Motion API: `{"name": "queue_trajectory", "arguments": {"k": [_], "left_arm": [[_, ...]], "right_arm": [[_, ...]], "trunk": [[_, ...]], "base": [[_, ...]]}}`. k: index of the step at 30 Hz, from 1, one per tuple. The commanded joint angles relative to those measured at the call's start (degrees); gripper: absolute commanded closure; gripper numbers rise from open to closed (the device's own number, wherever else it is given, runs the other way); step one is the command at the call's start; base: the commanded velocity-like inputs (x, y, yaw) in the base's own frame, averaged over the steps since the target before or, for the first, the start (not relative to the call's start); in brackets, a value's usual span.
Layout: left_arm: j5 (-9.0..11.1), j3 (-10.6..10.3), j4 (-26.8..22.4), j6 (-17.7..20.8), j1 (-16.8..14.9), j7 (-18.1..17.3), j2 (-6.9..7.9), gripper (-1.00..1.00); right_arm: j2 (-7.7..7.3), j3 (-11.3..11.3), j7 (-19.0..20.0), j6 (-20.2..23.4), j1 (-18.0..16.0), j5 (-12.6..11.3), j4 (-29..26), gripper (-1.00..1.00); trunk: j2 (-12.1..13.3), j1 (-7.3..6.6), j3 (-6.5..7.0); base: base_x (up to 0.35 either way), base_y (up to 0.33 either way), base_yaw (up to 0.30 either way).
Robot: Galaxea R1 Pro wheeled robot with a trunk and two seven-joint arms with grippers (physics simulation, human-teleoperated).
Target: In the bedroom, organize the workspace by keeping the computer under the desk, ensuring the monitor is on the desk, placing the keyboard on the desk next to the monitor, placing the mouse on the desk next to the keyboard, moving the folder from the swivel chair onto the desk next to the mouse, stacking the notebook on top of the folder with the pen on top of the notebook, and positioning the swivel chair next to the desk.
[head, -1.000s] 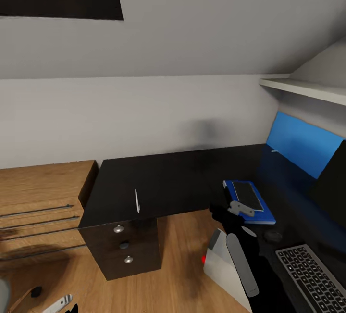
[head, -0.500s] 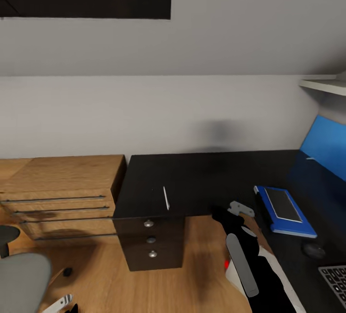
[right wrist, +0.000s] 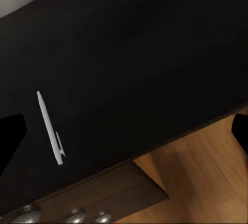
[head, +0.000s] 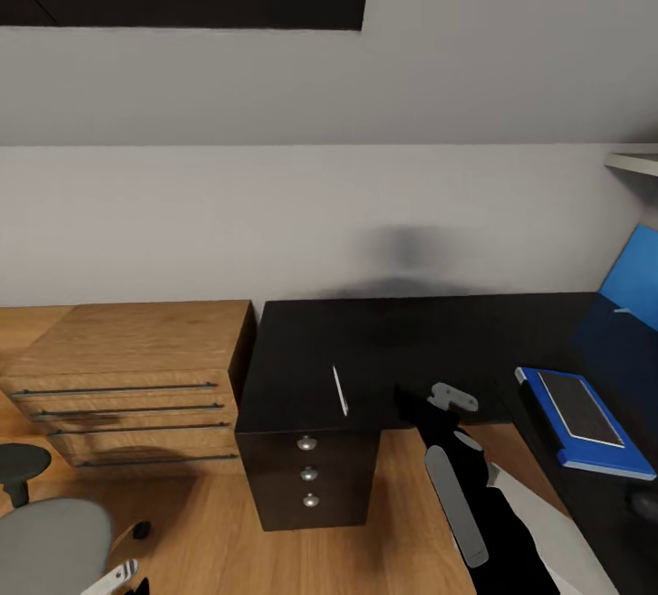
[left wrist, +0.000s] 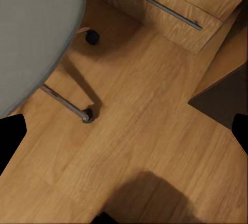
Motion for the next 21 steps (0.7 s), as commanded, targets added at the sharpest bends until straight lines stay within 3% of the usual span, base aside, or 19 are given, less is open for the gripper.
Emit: {"name": "queue_trajectory", "arguments": {"k": [1, 2, 7, 12, 21], "left_arm": [[0.4, -0.1, -0.1, 0.3, 0.0, 0.3, 0.01, -1.00], [0.5, -0.1, -0.1, 0.3, 0.0, 0.3, -0.01, -1.00], [0.5, -0.1, -0.1, 0.3, 0.0, 0.3, -0.01, -1.00], [0.4, -0.1, -0.1, 0.3, 0.0, 0.3, -0.01, -1.00], [0.2, -0.2, -0.1, 0.2, 0.0, 0.4, -0.09, -1.00]], "right_arm": [[-0.04, 0.4, -0.5, 0.1, -0.1, -0.4, -0.1, -1.00], [-0.22, 4.4, -0.6, 0.1, -0.1, -0.2, 0.2, -1.00], [-0.21, 5.9, -0.6, 0.1, -0.1, 0.9, 1.4, -1.00], [-0.12, 7.8, -0.5, 0.1, -0.1, 4.1, 2.6, -1.00], [-0.01, 13.2, -0.4, 0.1, -0.1, 6.5, 6.4, -1.00]], "trunk": [[-0.1, 0.04, -0.07], [-0.1, 0.04, -0.07], [-0.1, 0.04, -0.07], [-0.1, 0.04, -0.07], [-0.1, 0.04, -0.07]], "base": [[0.285, 0.015, 0.000], [0.310, 0.143, 0.000], [0.302, 0.125, 0.000], [0.285, 0.040, 0.000], [0.271, 0.006, 0.000]]}}
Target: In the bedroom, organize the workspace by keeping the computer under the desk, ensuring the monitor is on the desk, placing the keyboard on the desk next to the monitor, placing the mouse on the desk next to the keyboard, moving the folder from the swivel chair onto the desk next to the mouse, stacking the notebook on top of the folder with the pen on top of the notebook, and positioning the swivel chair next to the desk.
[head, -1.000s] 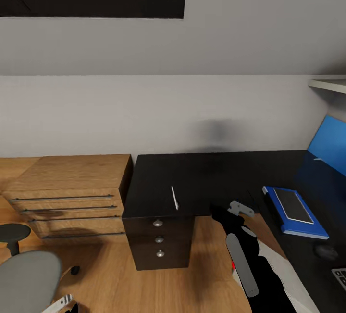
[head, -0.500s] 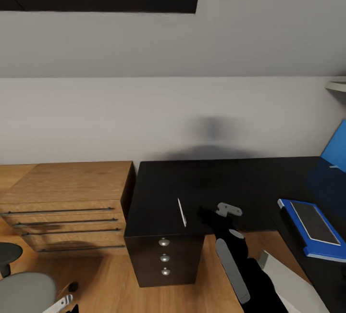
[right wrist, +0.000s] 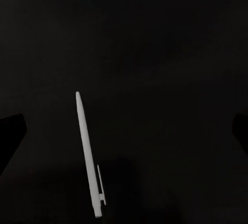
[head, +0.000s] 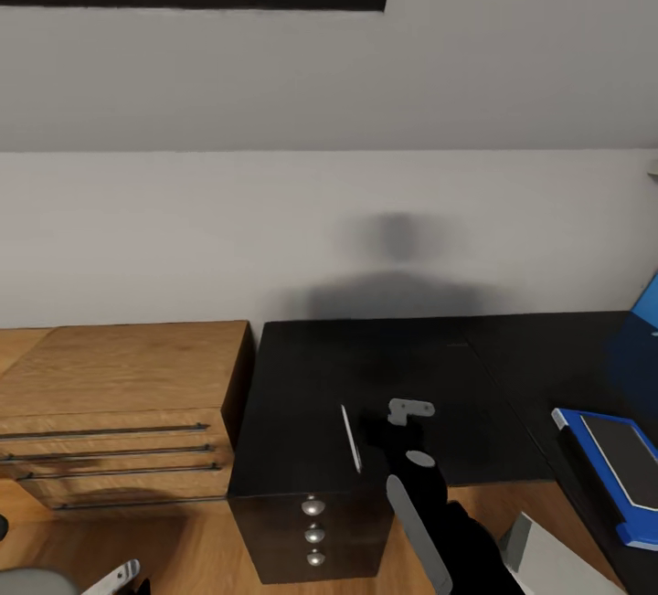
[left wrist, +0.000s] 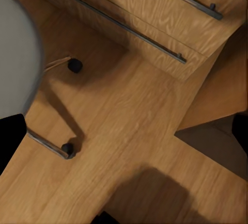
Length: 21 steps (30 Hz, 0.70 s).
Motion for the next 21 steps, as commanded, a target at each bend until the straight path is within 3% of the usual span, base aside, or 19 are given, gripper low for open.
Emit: {"name": "queue_trajectory", "arguments": {"k": [1, 9, 11, 16, 21], "left_arm": [[0.4, 0.0, -0.2, 0.3, 0.0, 0.3, 0.02, -1.00], [0.5, 0.0, -0.2, 0.2, 0.0, 0.3, -0.01, -1.00], [0.5, 0.0, -0.2, 0.2, 0.0, 0.3, -0.02, -1.00], [0.6, 0.1, -0.3, 0.2, 0.0, 0.4, 0.04, -1.00], [0.8, 0.2, -4.7, 0.4, 0.1, 0.3, 0.02, -1.00]], "right_arm": [[0.01, 0.5, -0.5, 0.1, -0.1, -0.4, 0.6, -1.00], [0.90, 3.0, -0.3, 0.2, -0.2, 1.1, 6.5, -1.00], [2.87, 6.1, -0.3, 0.2, -0.5, 2.9, 12.6, -1.00], [4.26, 7.1, -0.3, 0.4, -1.4, 3.9, 17.2, -1.00], [4.37, 7.4, -0.2, 0.7, -3.2, 4.3, 21.4, -1.00]], "trunk": [[-0.1, 0.03, -0.07], [-0.1, 0.03, -0.07], [-0.1, 0.03, -0.07], [-0.1, 0.03, -0.07], [-0.1, 0.03, -0.07]], "base": [[0.128, 0.001, 0.000], [0.040, 0.000, 0.000], [0.001, 0.000, 0.000], [0.000, 0.000, 0.000], [0.000, 0.000, 0.000]]}}
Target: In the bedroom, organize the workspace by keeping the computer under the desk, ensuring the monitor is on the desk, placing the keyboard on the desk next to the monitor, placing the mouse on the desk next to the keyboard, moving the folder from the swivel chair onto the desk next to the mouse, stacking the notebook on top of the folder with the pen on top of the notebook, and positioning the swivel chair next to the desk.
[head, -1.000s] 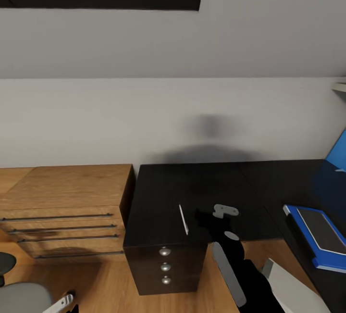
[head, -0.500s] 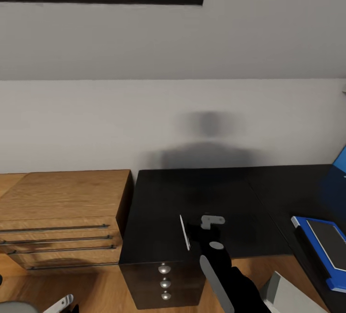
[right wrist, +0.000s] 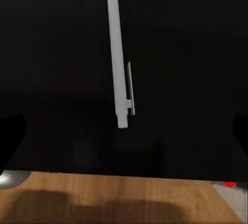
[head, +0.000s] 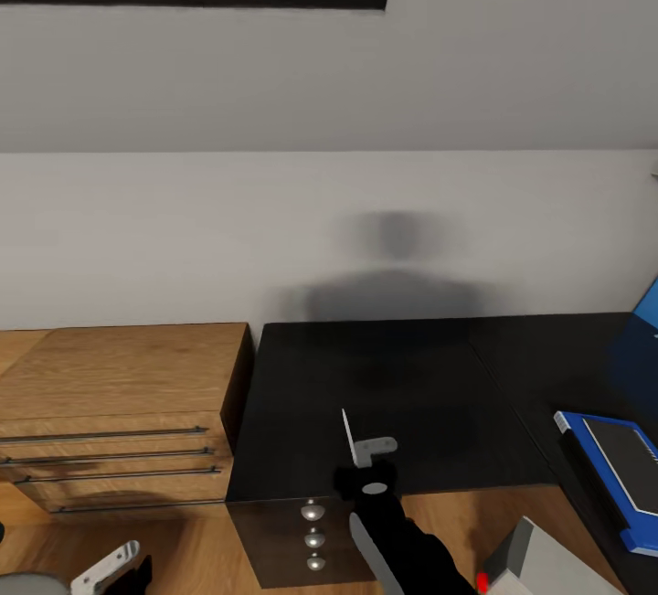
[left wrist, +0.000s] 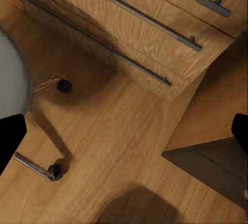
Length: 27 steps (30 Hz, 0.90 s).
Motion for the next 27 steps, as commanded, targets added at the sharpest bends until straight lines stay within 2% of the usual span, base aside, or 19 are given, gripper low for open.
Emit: {"name": "queue_trajectory", "arguments": {"k": [1, 9, 15, 22, 26, 27], "left_arm": [[0.5, 0.0, -1.2, 0.3, 0.1, 0.2, -0.02, -1.00], [0.4, -0.1, -6.1, 0.4, 1.6, 0.2, -0.15, -1.00], [0.4, -0.3, -14.3, 0.3, 7.7, 0.2, -0.83, -1.00], [0.4, -0.3, -15.4, 0.3, 8.6, 0.2, -1.09, -1.00], [0.3, -0.3, -15.4, 0.3, 8.7, 0.2, -1.14, -1.00], [0.3, -0.4, -15.4, 0.3, 8.8, 0.2, -1.17, -1.00]], "right_arm": [[0.00, 0.2, -0.5, 0.2, -0.7, -0.5, 1.3, -1.00], [0.00, 0.2, 1.8, -0.2, -4.3, -0.5, 7.7, -1.00], [0.00, 0.2, 3.7, -0.4, -5.1, -0.4, 9.1, -1.00], [0.00, 0.1, 6.1, -0.4, -5.2, -0.4, 9.2, -1.00], [0.00, -0.1, 9.0, -0.4, -5.4, -0.4, 9.4, -1.00], [0.00, -0.2, 10.8, -0.6, -5.8, -0.4, 10.0, -1.00]], "trunk": [[-0.1, 0.01, -0.07], [-0.1, 0.01, -0.07], [-0.1, 0.01, -0.07], [-0.1, 0.01, -0.07], [-0.1, 0.01, -0.07], [-0.1, 0.01, -0.07]], "base": [[0.000, 0.000, 0.000], [0.000, 0.000, 0.000], [0.000, 0.000, 0.000], [0.000, 0.000, 0.000], [0.000, 0.000, 0.000], [0.000, 0.000, 0.000]]}}
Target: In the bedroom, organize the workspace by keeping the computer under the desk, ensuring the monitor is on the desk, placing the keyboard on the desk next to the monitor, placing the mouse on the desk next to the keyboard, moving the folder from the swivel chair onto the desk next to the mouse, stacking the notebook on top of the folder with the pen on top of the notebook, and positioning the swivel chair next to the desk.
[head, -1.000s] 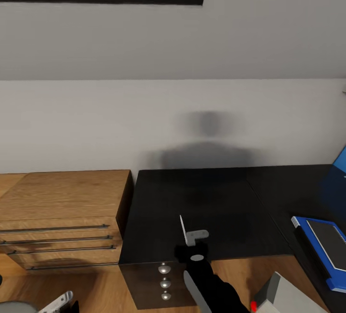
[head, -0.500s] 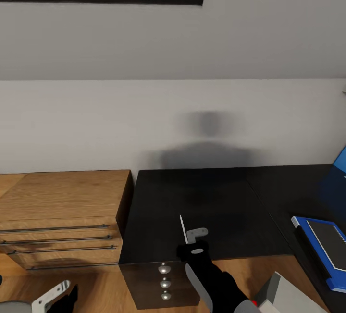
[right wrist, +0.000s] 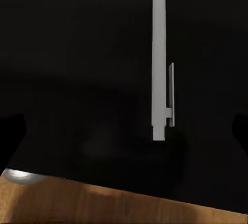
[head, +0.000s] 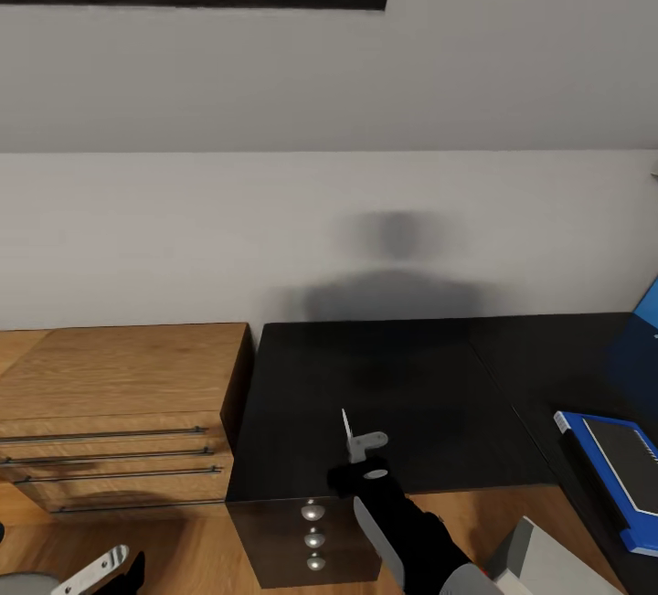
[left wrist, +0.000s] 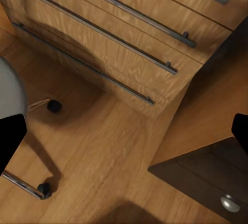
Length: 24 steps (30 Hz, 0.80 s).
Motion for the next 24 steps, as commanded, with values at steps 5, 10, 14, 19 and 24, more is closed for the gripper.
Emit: {"name": "queue_trajectory", "arguments": {"k": [5, 10, 14, 19, 24], "left_arm": [[0.4, -0.4, 0.0, 0.2, 0.0, 0.3, -0.02, -1.00], [0.4, -0.8, 0.0, 0.2, 0.0, 0.3, -0.03, -1.00], [0.4, -0.9, 0.0, 0.2, 0.0, 0.3, -0.03, -1.00], [0.3, -1.0, 0.0, 0.2, 0.0, 0.3, -0.03, -1.00], [0.3, -1.0, 0.0, 0.2, 0.0, 0.3, -0.03, -1.00]], "right_arm": [[0.00, -0.1, 3.3, -2.7, -2.4, -0.6, 3.7, -1.00], [0.00, -0.3, 3.9, -3.8, -5.9, -0.9, 5.9, -1.00], [-0.28, -1.9, 4.1, -4.0, -8.7, -1.0, 7.4, -1.00], [-1.44, -5.6, 6.8, -4.1, -13.5, -1.1, 13.0, -1.00], [-1.39, -6.5, 8.3, -4.1, -17.4, -1.2, 19.7, -1.00]], "trunk": [[-0.1, 0.02, -0.07], [-0.1, 0.02, -0.07], [-0.1, 0.02, -0.07], [-0.1, 0.02, -0.07], [-0.1, 0.02, -0.07]], "base": [[0.000, 0.000, 0.000], [0.000, 0.000, 0.000], [0.000, 0.000, 0.000], [0.000, 0.000, 0.000], [0.000, 0.000, 0.000]]}}
